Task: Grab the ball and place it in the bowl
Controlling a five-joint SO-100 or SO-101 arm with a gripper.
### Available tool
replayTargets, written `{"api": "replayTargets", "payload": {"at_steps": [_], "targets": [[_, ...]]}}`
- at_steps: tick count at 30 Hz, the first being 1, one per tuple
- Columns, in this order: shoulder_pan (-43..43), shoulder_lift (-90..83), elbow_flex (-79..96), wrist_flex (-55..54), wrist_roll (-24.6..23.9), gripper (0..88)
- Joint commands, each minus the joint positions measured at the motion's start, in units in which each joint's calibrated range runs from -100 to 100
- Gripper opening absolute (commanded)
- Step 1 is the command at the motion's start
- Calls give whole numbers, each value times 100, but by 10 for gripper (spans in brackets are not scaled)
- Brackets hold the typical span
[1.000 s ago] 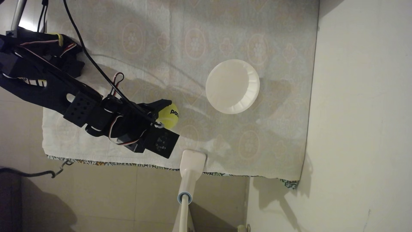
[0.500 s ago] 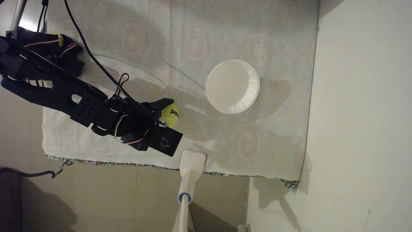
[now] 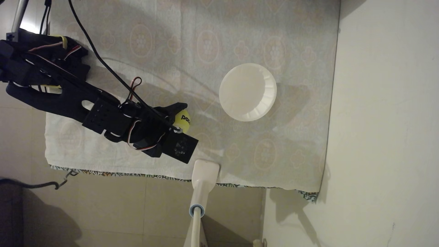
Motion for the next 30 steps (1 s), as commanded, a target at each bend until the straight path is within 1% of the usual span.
{"api": "replayTargets", "payload": {"at_steps": [1,12,25,30], "targets": [[119,-57,-25,-163,-63,379],[251,-49,165,-179,-78,361],[185,-226,320,-171,59,225],[19,-629,574,-171,88,210]]}}
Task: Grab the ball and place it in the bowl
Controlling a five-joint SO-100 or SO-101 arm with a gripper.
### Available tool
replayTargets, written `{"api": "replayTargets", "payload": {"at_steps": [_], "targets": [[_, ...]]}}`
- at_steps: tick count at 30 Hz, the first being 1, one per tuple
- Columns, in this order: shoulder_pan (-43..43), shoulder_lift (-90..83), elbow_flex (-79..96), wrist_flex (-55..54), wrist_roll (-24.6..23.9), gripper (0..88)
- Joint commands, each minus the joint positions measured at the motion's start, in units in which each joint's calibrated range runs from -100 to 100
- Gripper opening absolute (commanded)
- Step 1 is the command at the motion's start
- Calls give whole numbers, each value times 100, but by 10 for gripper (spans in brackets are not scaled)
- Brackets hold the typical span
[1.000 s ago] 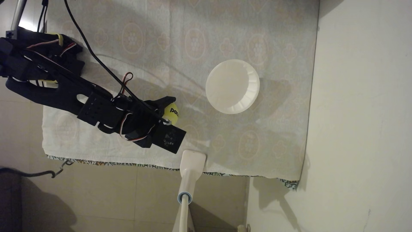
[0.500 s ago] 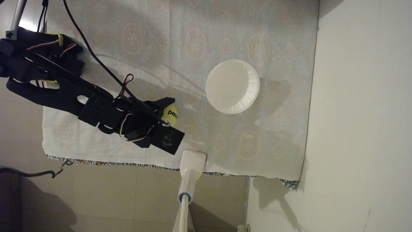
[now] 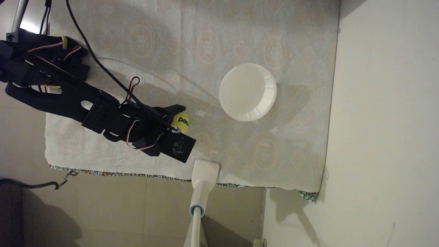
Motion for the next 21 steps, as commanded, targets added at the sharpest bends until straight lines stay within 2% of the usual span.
{"api": "replayTargets", "payload": {"at_steps": [1,11,21], "targets": [[-184,-596,222,-40,78,207],[-547,-1377,195,157,122,209],[-1351,-1819,-723,453,-63,213]]}}
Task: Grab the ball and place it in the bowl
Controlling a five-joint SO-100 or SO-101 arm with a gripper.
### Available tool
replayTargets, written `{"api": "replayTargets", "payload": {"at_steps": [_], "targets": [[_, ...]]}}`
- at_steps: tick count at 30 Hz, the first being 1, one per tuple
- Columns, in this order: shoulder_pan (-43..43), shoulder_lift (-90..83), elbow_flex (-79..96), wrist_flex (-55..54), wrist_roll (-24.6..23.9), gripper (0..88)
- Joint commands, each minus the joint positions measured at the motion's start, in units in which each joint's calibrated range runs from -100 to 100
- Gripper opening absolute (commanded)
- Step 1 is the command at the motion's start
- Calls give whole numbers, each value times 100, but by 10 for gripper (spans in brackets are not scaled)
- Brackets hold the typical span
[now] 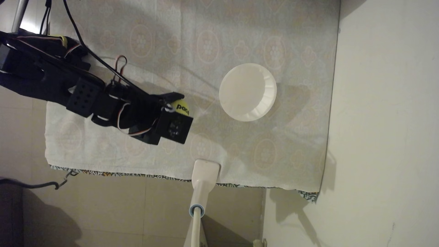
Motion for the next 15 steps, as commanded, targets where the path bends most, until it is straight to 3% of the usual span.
{"api": "replayTargets", "payload": {"at_steps": [1,15], "targets": [[-375,-474,-995,84,-112,212],[-827,306,-2794,18,-317,225]]}}
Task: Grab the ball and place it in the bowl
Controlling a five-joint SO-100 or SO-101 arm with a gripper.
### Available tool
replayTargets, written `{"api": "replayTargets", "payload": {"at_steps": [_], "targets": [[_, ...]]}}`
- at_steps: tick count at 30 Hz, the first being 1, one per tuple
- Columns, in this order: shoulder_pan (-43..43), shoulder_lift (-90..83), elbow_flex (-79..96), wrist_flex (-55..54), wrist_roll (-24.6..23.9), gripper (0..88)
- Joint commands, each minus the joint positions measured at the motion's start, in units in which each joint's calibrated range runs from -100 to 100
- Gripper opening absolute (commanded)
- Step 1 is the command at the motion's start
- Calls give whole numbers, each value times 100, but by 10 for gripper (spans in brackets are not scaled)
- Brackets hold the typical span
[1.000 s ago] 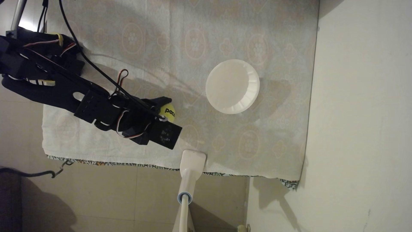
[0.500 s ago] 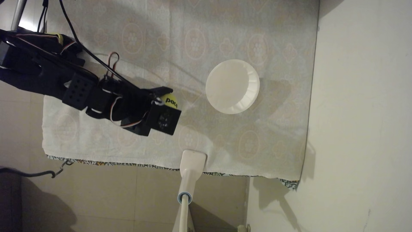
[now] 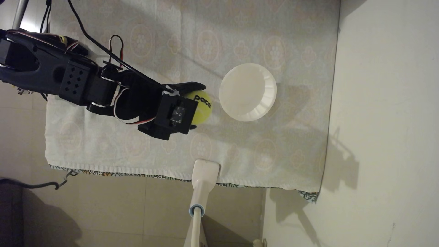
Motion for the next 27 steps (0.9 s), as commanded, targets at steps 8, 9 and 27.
{"api": "replayTargets", "payload": {"at_steps": [8,9,27], "targets": [[-569,661,-1332,-269,-210,222],[-657,742,-1359,-302,-220,221],[-1241,2367,-3031,-540,-396,214]]}}
